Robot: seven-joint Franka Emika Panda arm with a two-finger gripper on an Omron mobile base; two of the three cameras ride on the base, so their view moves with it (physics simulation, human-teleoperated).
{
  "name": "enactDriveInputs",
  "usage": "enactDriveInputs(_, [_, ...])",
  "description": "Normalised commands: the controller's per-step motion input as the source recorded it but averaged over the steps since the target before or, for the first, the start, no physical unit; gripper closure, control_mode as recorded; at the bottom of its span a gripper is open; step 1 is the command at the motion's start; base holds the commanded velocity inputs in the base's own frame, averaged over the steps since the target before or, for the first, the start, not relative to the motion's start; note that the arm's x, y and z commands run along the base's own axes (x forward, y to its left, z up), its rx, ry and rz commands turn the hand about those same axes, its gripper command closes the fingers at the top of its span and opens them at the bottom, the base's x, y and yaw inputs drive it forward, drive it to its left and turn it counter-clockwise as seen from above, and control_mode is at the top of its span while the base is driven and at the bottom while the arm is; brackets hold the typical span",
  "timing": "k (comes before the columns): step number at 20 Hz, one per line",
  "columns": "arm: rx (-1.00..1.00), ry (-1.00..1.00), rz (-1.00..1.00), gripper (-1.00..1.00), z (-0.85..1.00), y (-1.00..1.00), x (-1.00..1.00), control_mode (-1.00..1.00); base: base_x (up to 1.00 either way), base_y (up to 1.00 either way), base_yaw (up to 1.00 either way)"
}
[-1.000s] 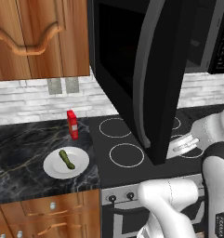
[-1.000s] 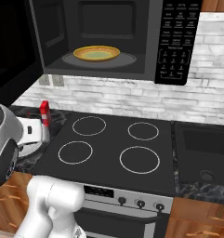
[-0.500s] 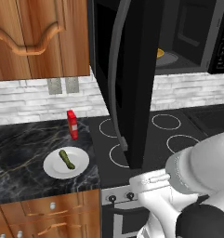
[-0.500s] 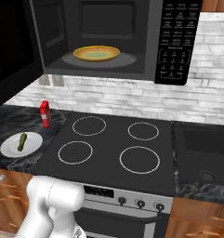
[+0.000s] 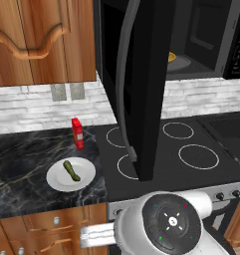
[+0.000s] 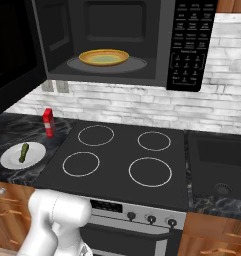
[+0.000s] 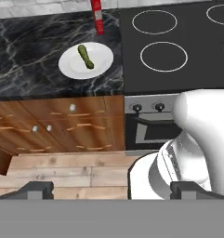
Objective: Pick the squash from the counter and place it in the microwave.
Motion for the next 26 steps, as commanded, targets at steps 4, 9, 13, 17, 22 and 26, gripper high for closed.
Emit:
enactDriveInputs(4, [0.00, 0.03, -0.13, -1.00, -0.48, 1.00, 0.43, -1.00, 0.00, 0.00, 0.00])
enactDriveInputs(9, [0.00, 0.00, -0.02, -1.00, -0.55, 0.81, 1.00, -1.00, 0.00, 0.00, 0.00])
enactDriveInputs(13, [0.00, -0.04, 0.00, -1.00, -0.41, 0.51, 1.00, -1.00, 0.00, 0.00, 0.00])
enactDriveInputs(17, [0.00, -0.09, 0.02, -1.00, -0.55, 0.77, 1.00, -1.00, 0.00, 0.00, 0.00])
enactDriveInputs(22, [0.00, -0.09, 0.02, -1.00, -0.42, 0.46, 1.00, -1.00, 0.00, 0.00, 0.00])
enactDriveInputs(26, [-0.01, 0.00, 0.00, -1.00, -0.19, 0.47, 1.00, -1.00, 0.00, 0.00, 0.00])
